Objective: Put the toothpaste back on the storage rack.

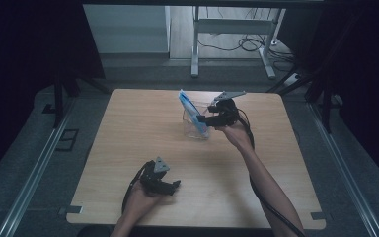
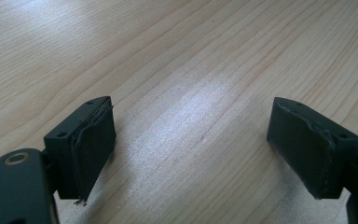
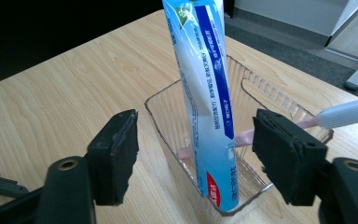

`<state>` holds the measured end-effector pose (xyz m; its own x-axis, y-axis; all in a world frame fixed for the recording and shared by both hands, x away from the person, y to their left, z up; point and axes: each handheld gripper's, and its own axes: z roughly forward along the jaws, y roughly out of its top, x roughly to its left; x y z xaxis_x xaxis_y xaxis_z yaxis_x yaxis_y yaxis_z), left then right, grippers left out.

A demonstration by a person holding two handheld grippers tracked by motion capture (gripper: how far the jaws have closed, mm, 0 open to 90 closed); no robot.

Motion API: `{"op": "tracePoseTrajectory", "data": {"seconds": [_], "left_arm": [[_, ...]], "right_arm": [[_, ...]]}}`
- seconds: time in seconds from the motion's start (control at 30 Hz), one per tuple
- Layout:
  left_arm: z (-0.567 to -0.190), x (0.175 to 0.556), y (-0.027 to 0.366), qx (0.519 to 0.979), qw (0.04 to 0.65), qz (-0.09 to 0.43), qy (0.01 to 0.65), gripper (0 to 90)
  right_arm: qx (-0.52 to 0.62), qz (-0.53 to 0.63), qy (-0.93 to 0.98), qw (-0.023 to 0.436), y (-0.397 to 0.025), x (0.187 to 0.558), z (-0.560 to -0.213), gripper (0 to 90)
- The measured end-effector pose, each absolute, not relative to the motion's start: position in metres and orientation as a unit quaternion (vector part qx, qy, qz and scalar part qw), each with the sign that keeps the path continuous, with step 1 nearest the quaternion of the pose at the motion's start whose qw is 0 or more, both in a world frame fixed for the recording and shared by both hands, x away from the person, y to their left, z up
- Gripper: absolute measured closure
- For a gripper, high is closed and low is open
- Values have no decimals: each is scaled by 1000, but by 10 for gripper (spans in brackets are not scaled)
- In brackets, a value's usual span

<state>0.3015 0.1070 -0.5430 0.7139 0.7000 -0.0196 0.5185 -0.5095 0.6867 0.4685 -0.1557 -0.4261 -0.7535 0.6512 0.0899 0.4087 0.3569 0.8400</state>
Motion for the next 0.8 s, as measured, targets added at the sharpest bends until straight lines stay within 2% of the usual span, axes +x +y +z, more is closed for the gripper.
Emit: {"op": "tracePoseTrajectory", "data": {"seconds": [0.4,0.8], "left_arm": [[-543,302,107,859,346,132,355,153],[-543,302,107,859,345,132,354,153]], "right_arm": [[319,465,815,129,-163,456,-428,184],[304,460,824,127,-171,439,-426,135]]}}
